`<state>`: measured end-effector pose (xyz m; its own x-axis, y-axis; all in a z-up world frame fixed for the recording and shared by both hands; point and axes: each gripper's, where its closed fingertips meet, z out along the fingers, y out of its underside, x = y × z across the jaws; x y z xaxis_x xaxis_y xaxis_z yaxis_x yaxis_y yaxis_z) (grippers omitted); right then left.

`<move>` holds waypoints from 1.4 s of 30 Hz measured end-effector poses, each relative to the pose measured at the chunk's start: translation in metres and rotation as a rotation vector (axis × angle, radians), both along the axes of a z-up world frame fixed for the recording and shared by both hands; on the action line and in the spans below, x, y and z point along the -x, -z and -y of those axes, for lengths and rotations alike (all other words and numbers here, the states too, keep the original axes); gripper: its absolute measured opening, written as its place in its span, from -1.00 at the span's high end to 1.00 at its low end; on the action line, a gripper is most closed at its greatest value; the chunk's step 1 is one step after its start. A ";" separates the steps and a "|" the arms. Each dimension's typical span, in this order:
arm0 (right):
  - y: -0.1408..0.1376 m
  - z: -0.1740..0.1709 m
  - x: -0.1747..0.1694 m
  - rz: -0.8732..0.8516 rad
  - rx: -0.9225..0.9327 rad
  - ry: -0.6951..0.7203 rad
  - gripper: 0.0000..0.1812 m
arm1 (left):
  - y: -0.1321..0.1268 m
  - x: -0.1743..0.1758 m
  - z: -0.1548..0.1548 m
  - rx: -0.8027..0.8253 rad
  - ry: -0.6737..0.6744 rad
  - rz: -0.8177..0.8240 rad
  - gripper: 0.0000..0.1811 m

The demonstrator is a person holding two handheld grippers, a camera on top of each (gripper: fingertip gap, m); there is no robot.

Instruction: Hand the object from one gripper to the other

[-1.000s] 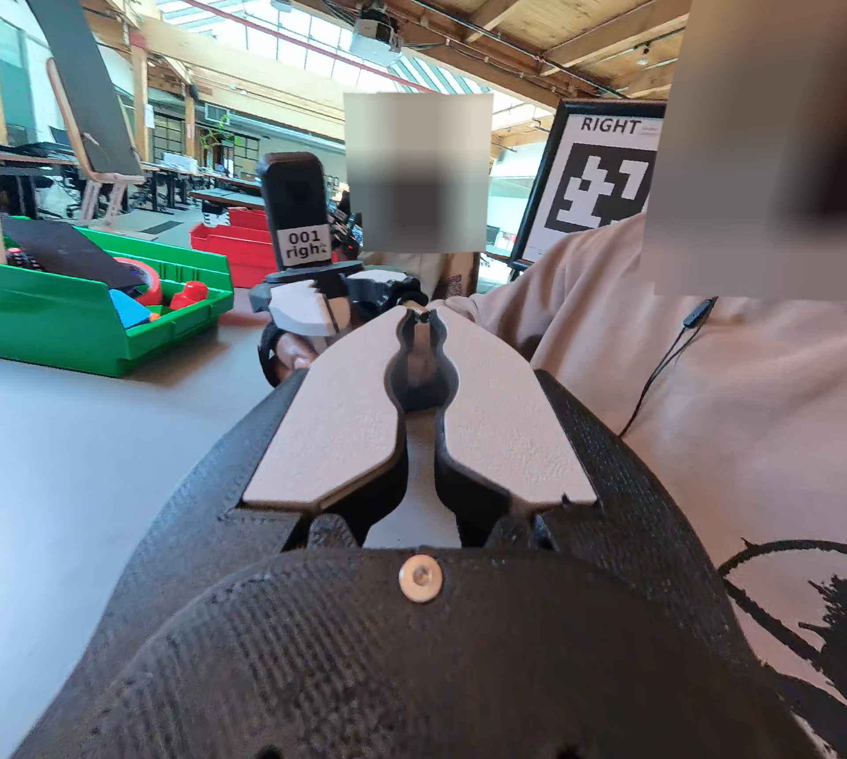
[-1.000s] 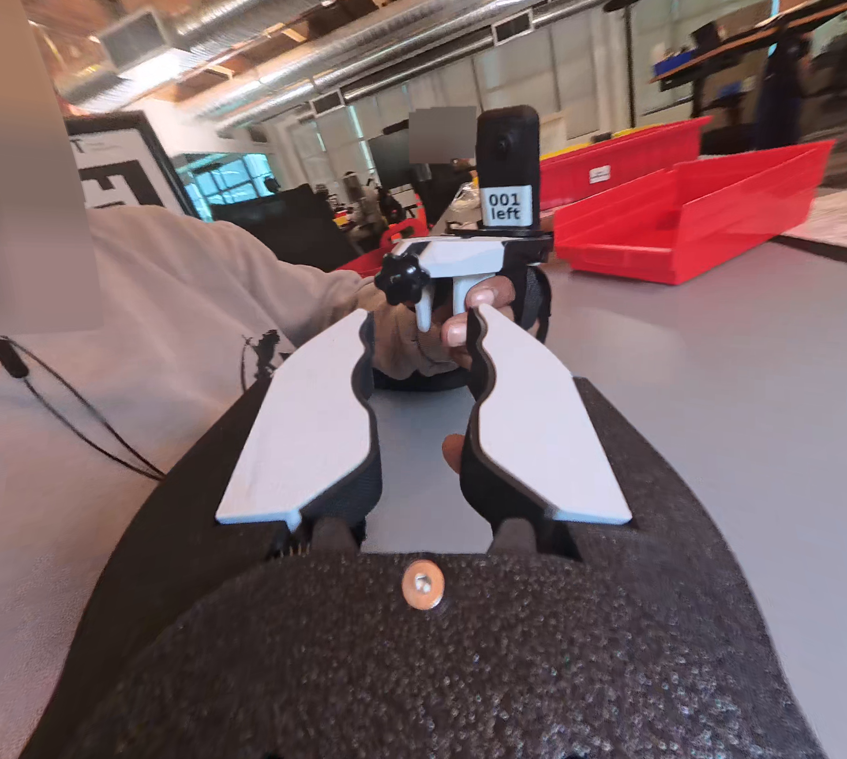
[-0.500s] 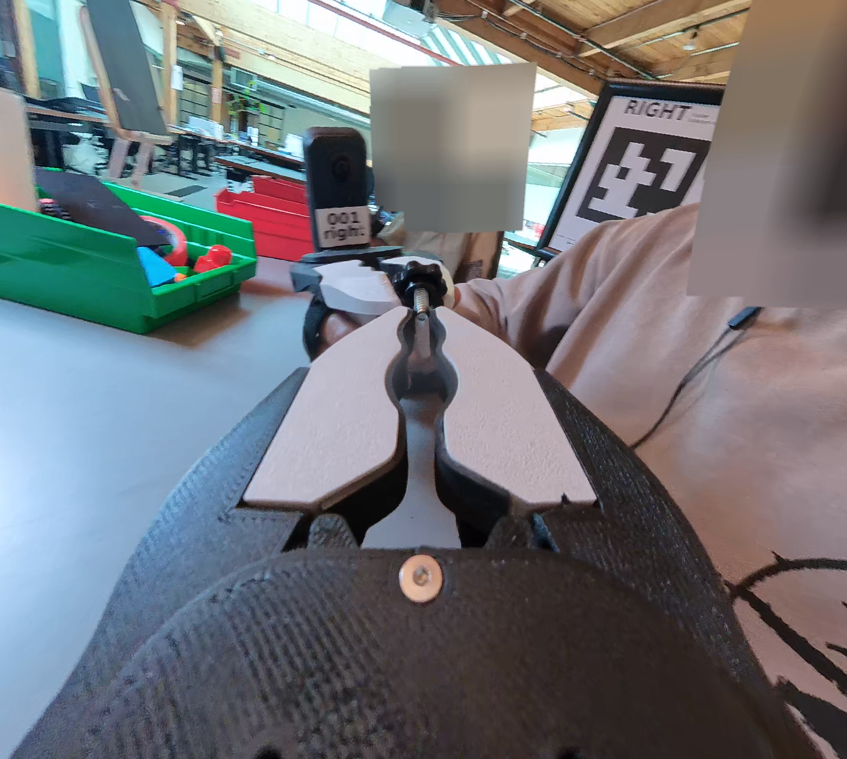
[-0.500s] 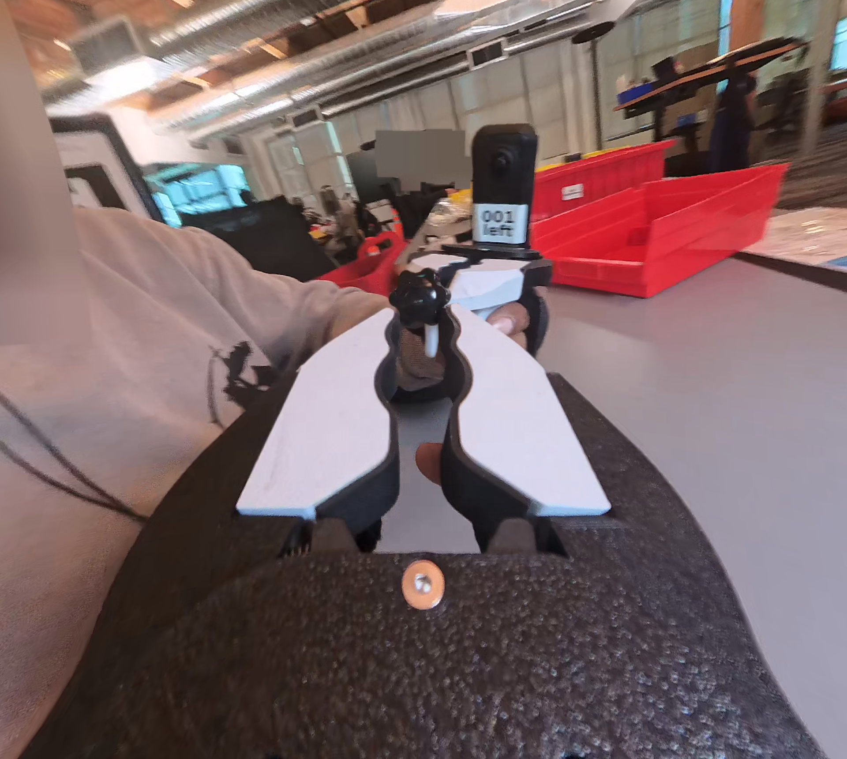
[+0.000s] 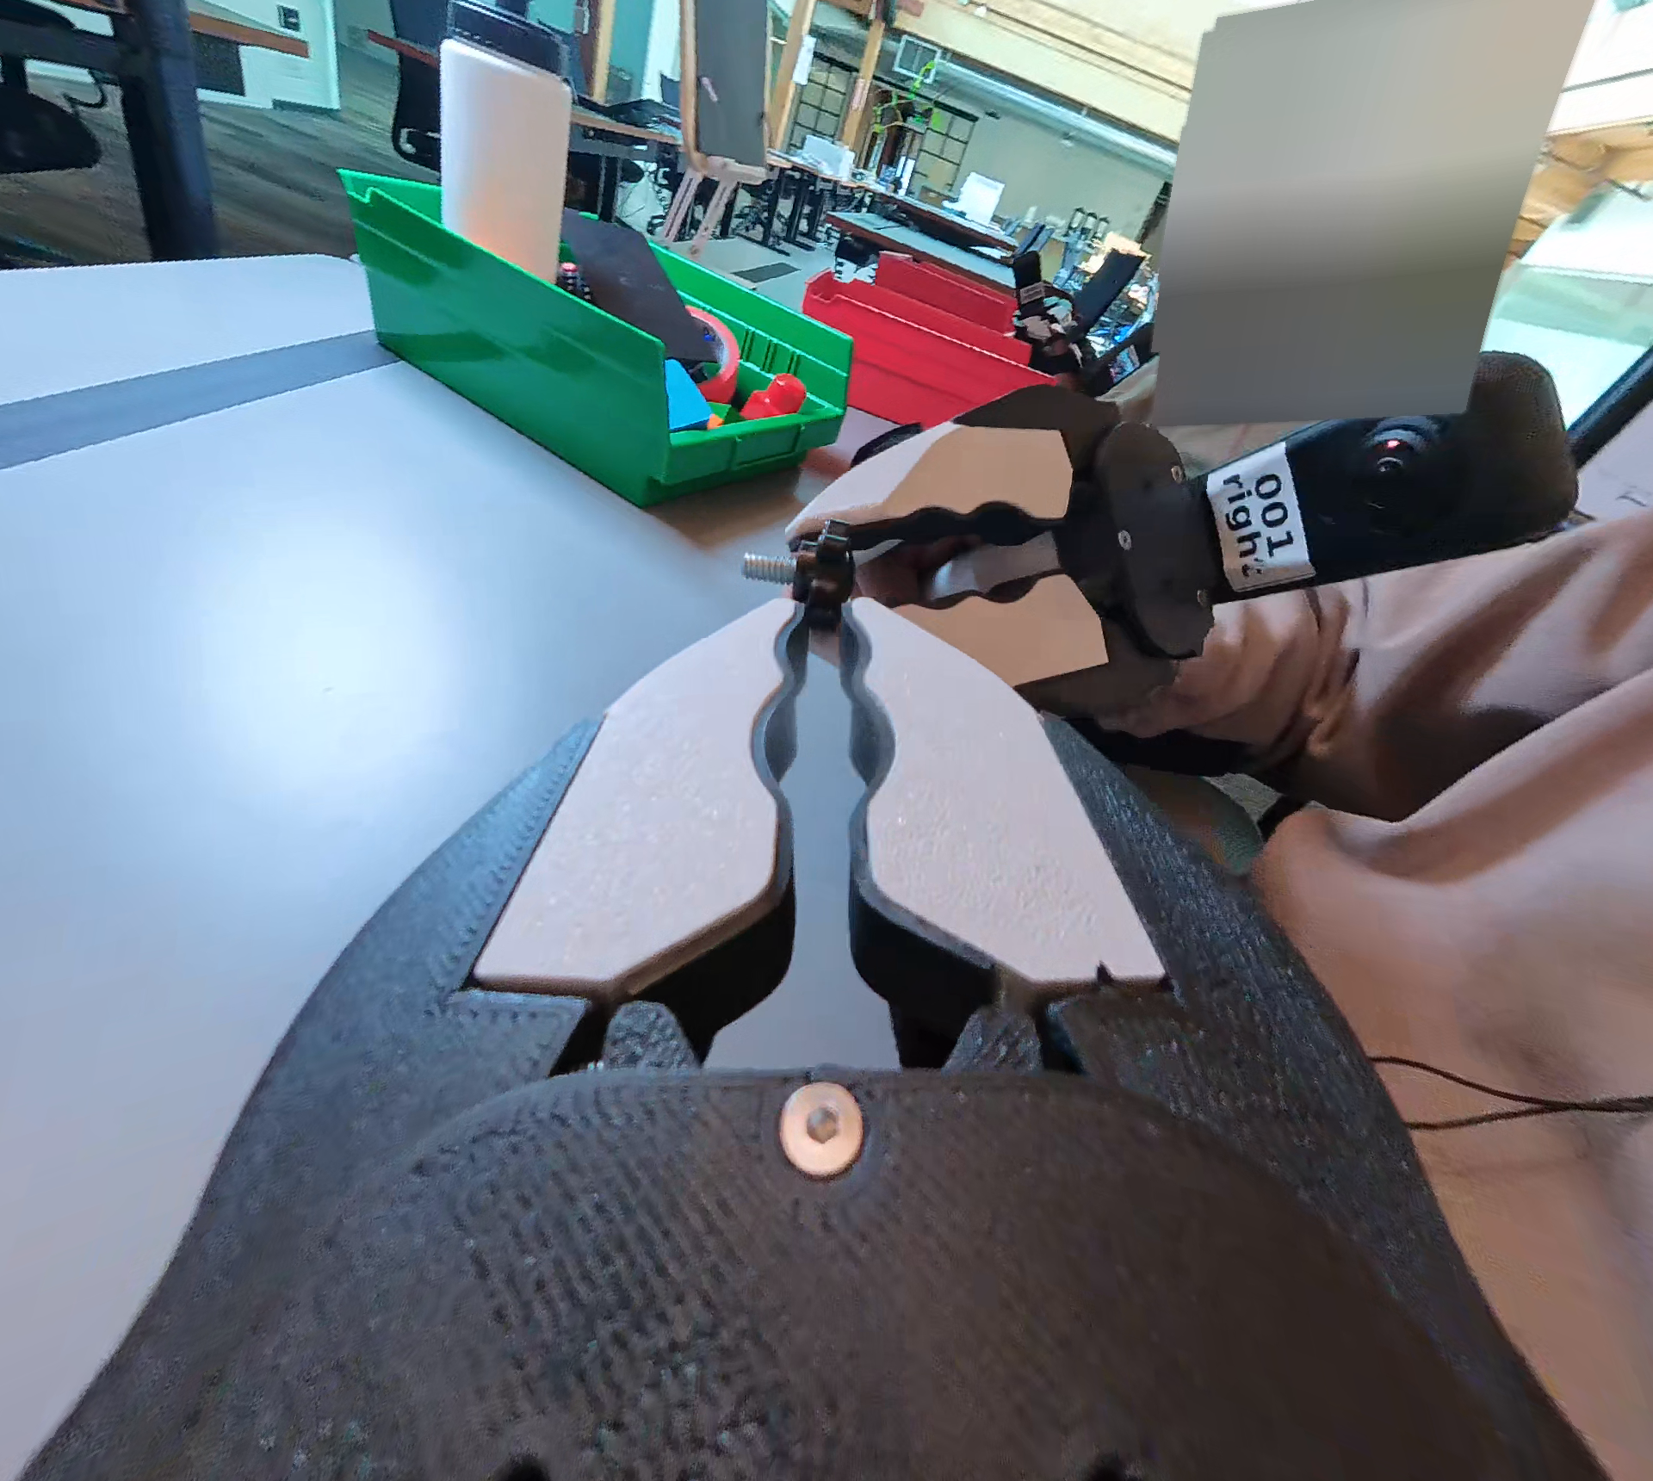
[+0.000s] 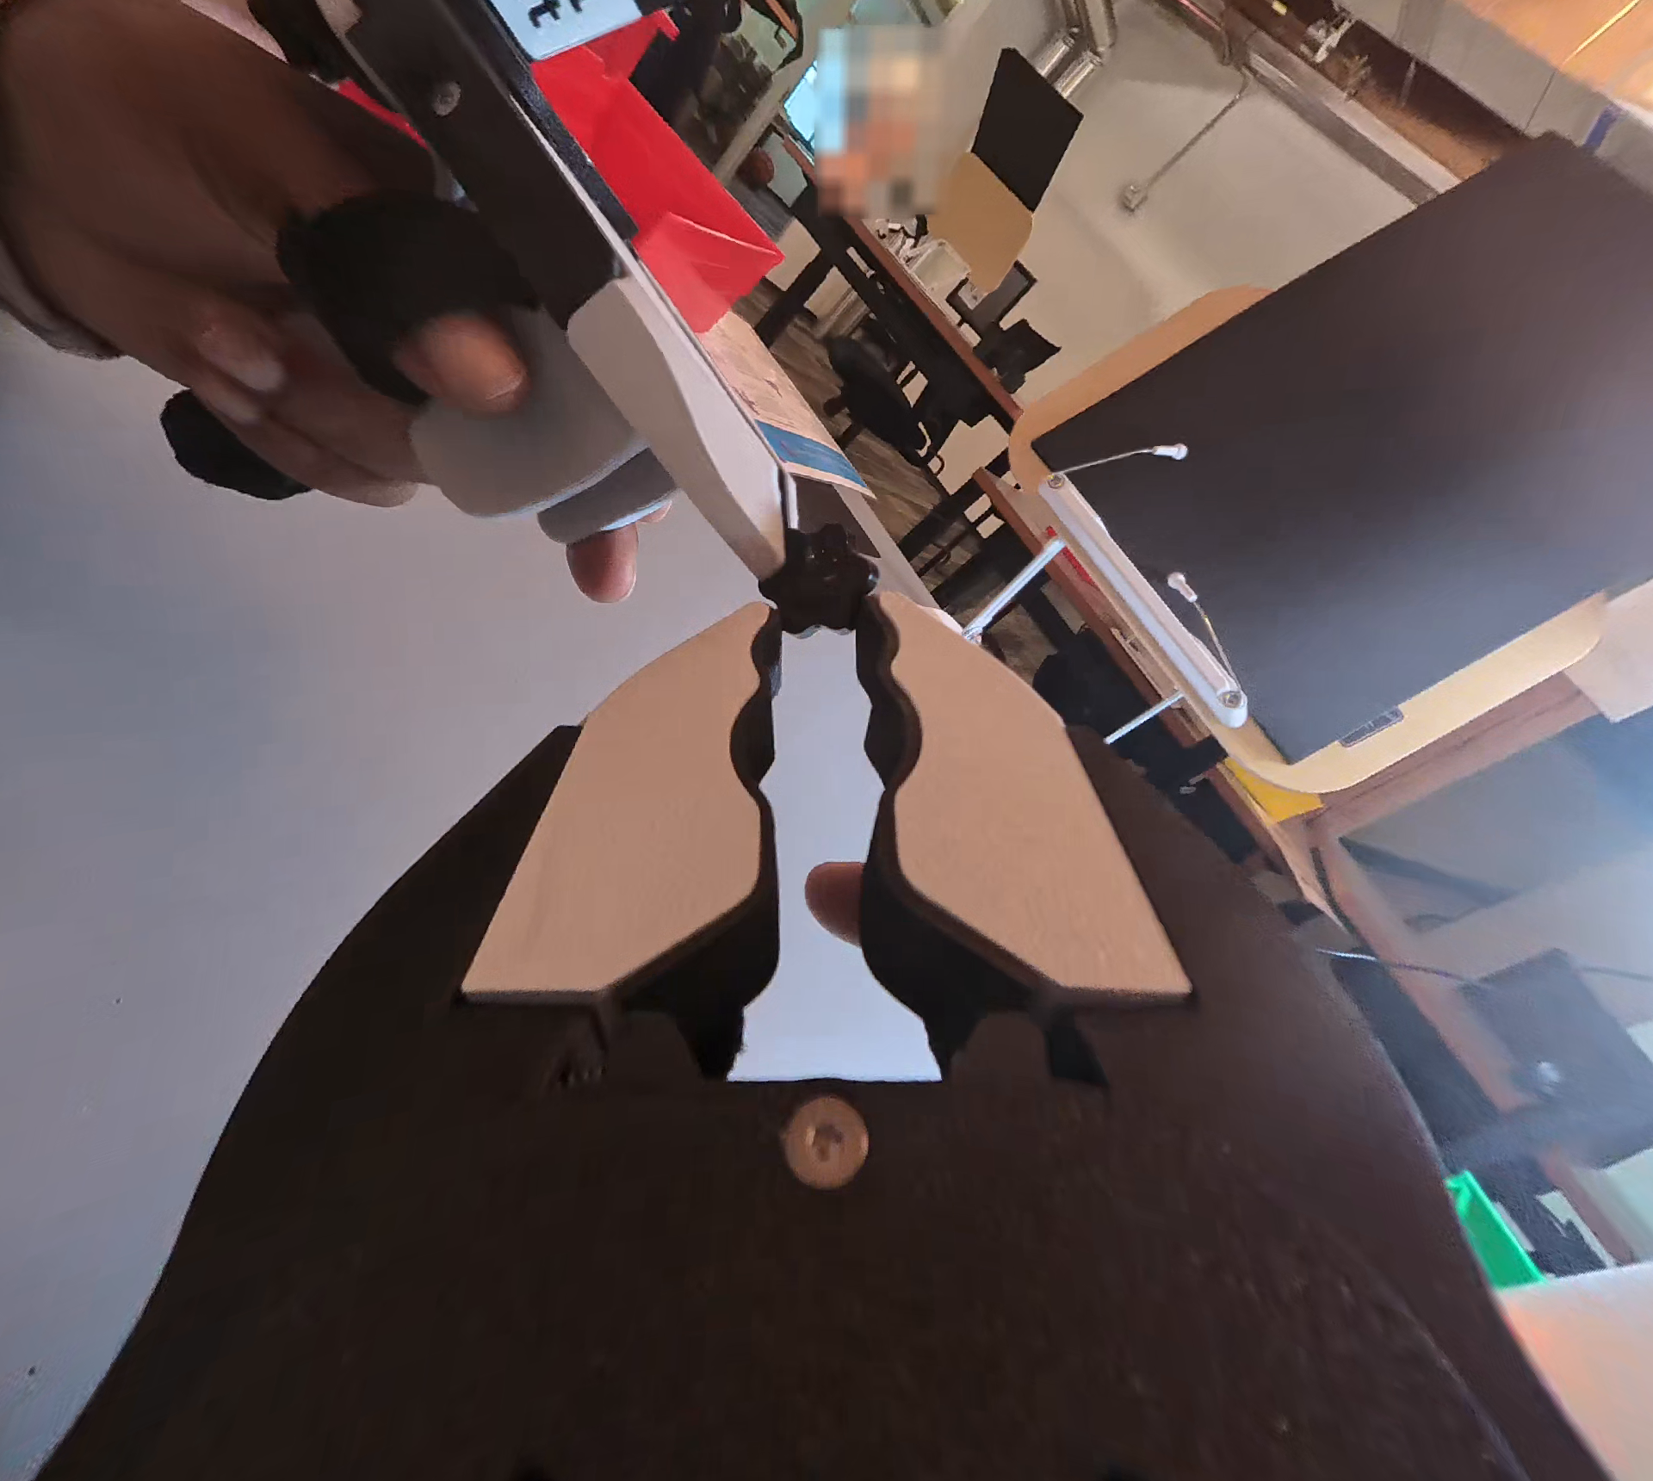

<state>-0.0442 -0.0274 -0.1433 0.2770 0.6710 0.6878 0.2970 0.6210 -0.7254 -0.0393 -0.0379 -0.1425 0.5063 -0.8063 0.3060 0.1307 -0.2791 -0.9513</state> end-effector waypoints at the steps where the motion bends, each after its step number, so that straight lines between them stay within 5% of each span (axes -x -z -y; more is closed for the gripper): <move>1: -0.001 0.001 0.000 -0.001 -0.006 -0.002 0.82 | -0.001 0.000 0.001 -0.008 0.011 0.002 0.93; 7: -0.009 0.010 -0.001 -0.046 0.027 -0.075 0.82 | -0.009 -0.001 0.009 -0.072 0.074 -0.011 0.94; 14: -0.023 0.036 -0.005 -0.184 0.689 -0.524 0.49 | -0.028 0.003 0.033 -0.167 0.283 0.080 0.94; 22: -0.035 0.068 -0.019 -0.175 1.101 -0.914 0.63 | -0.026 -0.012 0.073 -0.174 0.561 0.122 0.94; 32: -0.028 0.087 -0.023 -0.100 1.213 -1.048 0.93 | -0.025 -0.019 0.089 -0.154 0.663 0.141 0.94; 42: -0.034 0.067 -0.021 -0.189 1.097 -0.933 1.00 | -0.027 -0.009 0.068 -0.126 0.551 0.167 1.00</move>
